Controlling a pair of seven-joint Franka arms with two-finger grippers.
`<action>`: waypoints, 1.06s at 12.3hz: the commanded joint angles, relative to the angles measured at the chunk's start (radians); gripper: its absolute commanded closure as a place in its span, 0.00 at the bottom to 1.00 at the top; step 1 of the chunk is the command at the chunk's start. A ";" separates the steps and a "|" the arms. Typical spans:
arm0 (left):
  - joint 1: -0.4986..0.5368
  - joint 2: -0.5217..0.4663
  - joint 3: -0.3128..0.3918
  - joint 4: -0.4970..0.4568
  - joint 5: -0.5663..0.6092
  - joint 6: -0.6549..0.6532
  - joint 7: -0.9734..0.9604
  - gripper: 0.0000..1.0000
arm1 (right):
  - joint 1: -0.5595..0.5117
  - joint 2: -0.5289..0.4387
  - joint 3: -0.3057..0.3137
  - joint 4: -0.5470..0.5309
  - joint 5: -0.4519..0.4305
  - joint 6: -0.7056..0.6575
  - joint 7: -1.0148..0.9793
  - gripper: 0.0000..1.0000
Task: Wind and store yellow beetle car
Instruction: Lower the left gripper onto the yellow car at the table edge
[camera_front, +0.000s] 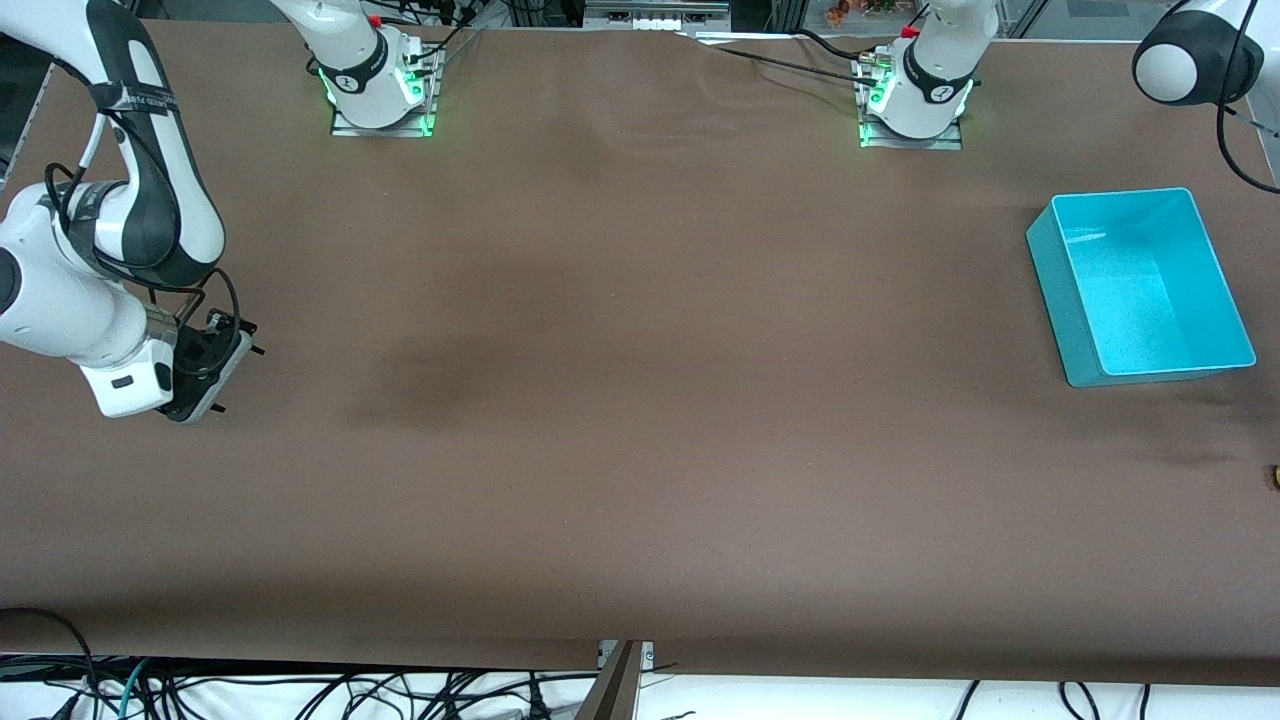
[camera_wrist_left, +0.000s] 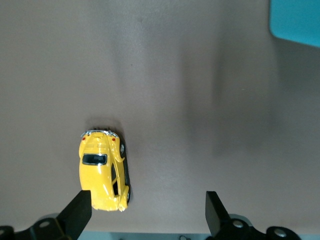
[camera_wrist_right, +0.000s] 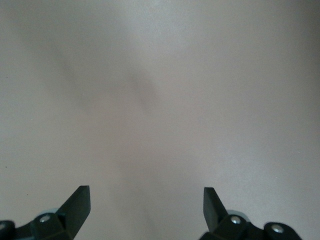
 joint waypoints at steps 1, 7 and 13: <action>-0.004 0.115 0.005 0.133 0.010 0.023 0.001 0.00 | -0.002 0.006 0.000 0.024 -0.013 -0.024 0.006 0.00; -0.016 0.136 0.000 0.139 0.008 0.090 -0.013 0.00 | -0.002 0.006 0.002 0.024 -0.013 -0.024 0.008 0.00; -0.028 0.155 0.005 0.153 0.008 0.136 -0.056 0.00 | -0.002 0.006 0.000 0.024 -0.013 -0.024 0.008 0.00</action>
